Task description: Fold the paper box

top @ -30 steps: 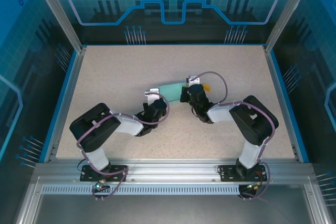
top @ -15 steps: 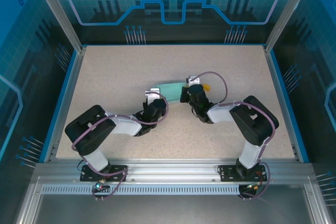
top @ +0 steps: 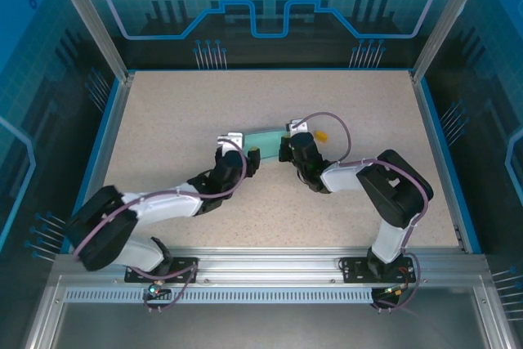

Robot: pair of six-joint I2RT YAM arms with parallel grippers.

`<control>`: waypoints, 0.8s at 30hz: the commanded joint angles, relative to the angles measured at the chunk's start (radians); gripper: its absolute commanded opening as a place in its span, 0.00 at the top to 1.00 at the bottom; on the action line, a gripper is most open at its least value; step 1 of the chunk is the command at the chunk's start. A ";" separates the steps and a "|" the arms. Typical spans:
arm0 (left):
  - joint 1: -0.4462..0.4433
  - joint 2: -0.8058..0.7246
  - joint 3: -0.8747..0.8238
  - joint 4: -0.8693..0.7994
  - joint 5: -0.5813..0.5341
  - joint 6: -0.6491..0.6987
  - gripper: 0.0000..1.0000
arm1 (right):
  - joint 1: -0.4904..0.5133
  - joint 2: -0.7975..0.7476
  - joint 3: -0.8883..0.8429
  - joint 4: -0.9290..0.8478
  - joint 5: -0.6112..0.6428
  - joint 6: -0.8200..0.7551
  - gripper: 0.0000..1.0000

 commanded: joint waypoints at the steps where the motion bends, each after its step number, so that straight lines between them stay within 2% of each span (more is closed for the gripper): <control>1: 0.002 -0.142 -0.025 -0.189 0.096 0.046 0.29 | 0.022 -0.005 0.003 -0.102 0.007 -0.018 1.00; 6: 0.017 -0.314 0.035 -0.359 0.139 0.114 0.29 | 0.025 -0.005 0.003 -0.100 0.008 -0.021 1.00; 10: 0.086 -0.365 0.114 -0.415 0.192 0.104 0.29 | 0.024 -0.003 0.007 -0.101 0.007 -0.024 1.00; 12: 0.144 -0.342 0.153 -0.454 0.229 0.067 0.29 | 0.026 0.000 0.007 -0.099 0.007 -0.023 1.00; 15: 0.244 -0.297 0.156 -0.459 0.346 -0.030 0.33 | 0.026 0.000 0.008 -0.100 0.007 -0.022 1.00; 19: 0.382 -0.218 0.118 -0.412 0.475 -0.159 0.44 | 0.028 -0.003 0.009 -0.102 0.007 -0.021 1.00; 24: 0.524 -0.062 0.083 -0.283 0.638 -0.279 0.49 | 0.031 -0.004 0.013 -0.105 0.005 -0.024 1.00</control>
